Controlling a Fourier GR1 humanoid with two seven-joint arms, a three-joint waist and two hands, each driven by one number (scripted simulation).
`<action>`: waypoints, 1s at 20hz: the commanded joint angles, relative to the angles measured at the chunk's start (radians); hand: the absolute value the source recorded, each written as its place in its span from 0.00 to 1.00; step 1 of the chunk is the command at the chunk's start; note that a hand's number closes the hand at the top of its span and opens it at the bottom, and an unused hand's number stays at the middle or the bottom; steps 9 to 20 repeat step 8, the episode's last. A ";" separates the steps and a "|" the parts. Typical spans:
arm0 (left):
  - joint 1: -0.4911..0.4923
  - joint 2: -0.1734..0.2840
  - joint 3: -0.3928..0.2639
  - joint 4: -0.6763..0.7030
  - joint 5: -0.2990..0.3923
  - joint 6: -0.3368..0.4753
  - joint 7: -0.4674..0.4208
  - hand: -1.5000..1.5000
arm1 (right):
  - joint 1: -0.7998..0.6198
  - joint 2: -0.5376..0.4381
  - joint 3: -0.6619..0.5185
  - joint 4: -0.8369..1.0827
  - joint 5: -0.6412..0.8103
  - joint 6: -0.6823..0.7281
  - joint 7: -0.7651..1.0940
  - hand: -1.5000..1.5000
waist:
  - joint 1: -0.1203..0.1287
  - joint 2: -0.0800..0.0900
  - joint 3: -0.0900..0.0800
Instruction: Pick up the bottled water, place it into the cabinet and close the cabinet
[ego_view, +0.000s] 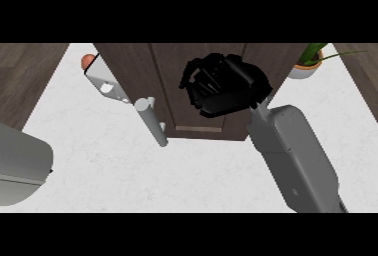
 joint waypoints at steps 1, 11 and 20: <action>0.034 -0.031 -0.010 -0.049 0.004 -0.014 0.026 0.00 | -0.138 0.044 -0.061 0.179 0.011 -0.034 -0.044 1.00 | 0.040 0.031 -0.017; -0.015 0.000 -0.002 -0.035 0.036 0.017 0.064 0.00 | -0.155 0.044 -0.016 0.143 -0.052 -0.017 -0.008 1.00 | 0.039 0.034 -0.018; -0.015 0.000 -0.002 -0.035 0.036 0.017 0.064 0.00 | -0.155 0.044 -0.016 0.143 -0.052 -0.017 -0.008 1.00 | 0.039 0.034 -0.018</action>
